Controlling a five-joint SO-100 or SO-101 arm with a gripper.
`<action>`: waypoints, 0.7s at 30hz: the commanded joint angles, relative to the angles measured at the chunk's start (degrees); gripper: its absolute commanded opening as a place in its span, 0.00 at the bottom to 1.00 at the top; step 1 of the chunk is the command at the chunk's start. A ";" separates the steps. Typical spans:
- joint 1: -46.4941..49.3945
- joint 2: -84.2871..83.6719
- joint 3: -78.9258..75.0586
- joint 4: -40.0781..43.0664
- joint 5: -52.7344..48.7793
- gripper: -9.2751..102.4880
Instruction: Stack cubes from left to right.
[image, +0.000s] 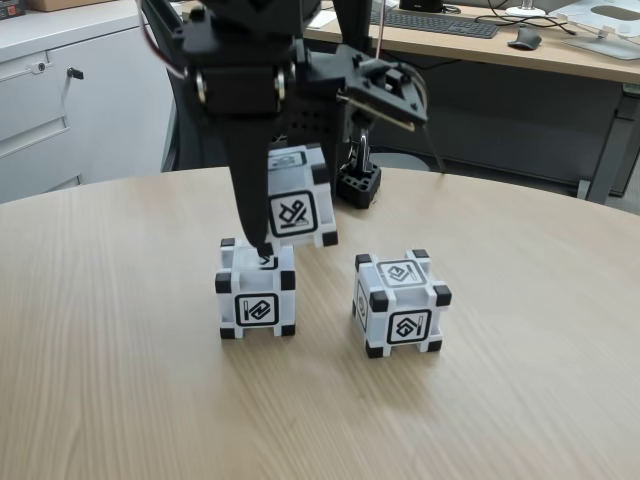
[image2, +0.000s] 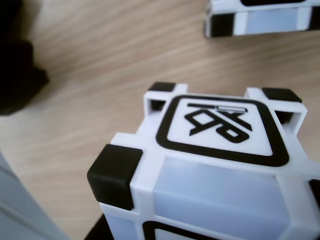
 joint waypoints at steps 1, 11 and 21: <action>0.26 -1.05 -1.85 1.32 1.58 0.08; 0.35 -1.14 -1.93 1.32 2.29 0.08; 2.99 -2.02 -1.93 1.32 1.23 0.08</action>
